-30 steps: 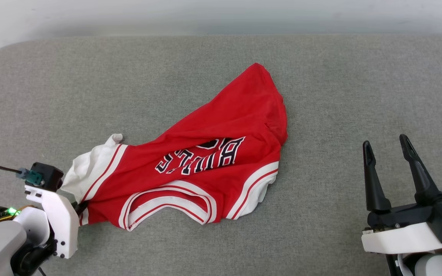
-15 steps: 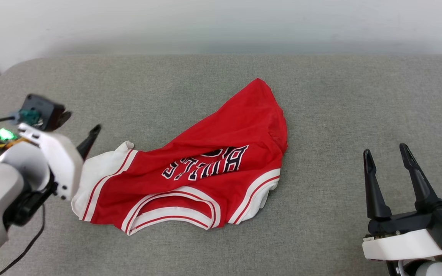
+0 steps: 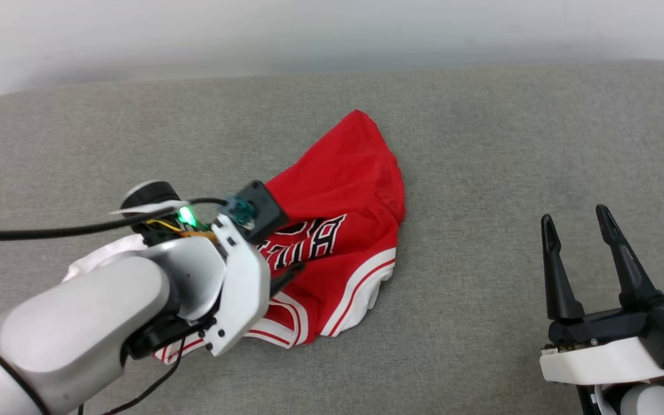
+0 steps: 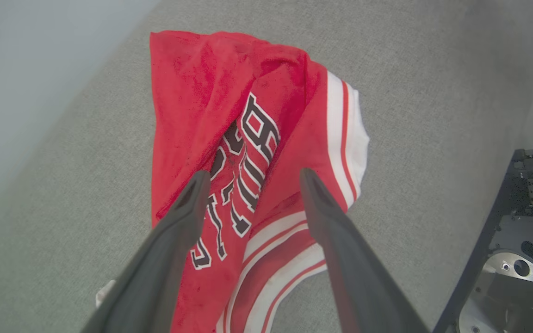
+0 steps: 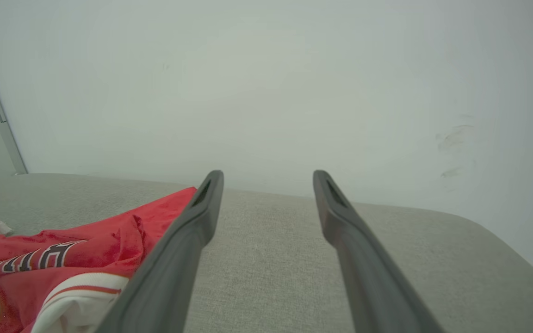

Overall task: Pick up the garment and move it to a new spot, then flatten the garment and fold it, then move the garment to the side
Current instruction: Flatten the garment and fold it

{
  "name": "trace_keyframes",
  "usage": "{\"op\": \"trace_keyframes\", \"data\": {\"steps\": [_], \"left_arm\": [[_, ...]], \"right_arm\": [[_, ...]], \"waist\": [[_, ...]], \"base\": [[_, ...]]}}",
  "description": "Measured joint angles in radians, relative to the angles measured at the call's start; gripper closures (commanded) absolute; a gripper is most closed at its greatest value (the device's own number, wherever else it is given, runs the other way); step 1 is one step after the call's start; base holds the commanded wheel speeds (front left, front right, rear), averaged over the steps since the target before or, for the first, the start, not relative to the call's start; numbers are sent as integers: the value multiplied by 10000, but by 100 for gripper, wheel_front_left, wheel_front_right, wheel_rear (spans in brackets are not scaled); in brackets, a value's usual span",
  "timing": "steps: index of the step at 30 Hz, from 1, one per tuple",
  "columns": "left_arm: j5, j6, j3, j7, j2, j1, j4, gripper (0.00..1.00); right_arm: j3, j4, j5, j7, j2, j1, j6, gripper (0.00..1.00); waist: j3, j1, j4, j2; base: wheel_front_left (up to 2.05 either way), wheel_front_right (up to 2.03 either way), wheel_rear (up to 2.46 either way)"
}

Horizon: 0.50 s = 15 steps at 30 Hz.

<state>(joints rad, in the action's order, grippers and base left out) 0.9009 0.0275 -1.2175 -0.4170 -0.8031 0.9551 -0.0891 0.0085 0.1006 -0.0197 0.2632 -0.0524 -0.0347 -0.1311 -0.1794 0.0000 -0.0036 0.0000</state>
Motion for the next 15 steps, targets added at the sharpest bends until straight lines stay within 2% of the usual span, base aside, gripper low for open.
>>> {"op": "trace_keyframes", "data": {"steps": [7, 15], "left_arm": [[-171, 696, -447, -989, 746, -22, 660, 0], [-905, 970, -602, -1513, 1697, -335, 1655, 0]], "right_arm": [[-2, 104, -6, 2, -2, -314, 0, 0], [146, 148, -59, 0, 0, -810, 0, 0]], "waist": [[-503, 0, -383, 0], [-1320, 0, -781, 0]], "base": [[0, 0, 0], [0, 0, 0]]}}
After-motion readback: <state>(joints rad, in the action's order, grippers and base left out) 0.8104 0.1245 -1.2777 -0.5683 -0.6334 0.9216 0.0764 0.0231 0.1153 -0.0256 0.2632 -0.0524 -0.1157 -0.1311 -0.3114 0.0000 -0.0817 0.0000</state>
